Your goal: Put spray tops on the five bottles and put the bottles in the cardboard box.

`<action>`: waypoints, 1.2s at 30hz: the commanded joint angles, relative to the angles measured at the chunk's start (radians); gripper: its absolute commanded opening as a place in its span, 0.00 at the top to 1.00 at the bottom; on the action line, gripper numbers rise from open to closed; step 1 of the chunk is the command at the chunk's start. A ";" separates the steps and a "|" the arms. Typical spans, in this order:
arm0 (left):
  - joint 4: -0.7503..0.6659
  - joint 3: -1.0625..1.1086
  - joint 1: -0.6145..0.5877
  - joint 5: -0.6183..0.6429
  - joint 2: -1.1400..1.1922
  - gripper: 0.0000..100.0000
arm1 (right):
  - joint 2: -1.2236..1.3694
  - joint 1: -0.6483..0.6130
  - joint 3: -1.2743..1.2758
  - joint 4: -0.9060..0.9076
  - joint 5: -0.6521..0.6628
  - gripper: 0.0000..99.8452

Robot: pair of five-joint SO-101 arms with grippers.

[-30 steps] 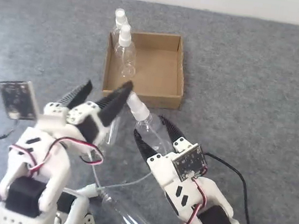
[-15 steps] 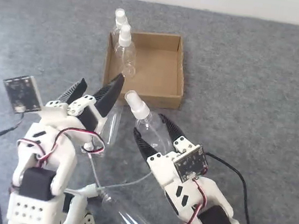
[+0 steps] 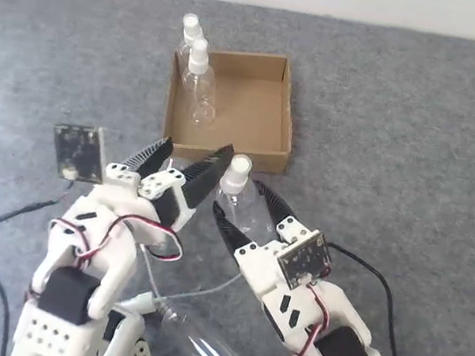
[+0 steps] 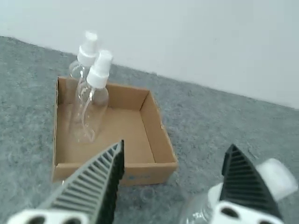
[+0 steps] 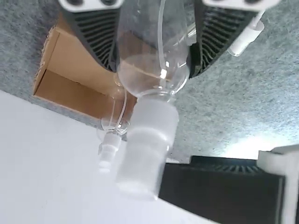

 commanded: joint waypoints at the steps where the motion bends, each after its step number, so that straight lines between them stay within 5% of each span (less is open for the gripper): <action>1: 0.000 -0.010 0.009 -0.012 -0.009 0.68 | -0.010 0.004 0.021 -0.015 -0.003 0.99; 11: 0.005 -0.061 -0.103 0.018 -0.009 0.68 | -0.007 0.004 0.021 -0.013 -0.003 0.99; 23: 0.000 -0.033 -0.100 0.032 -0.009 0.68 | -0.013 0.004 0.021 -0.019 -0.009 0.99; 36: 0.009 0.019 0.097 -0.123 -0.009 0.68 | -0.016 0.008 0.021 -0.025 -0.009 0.99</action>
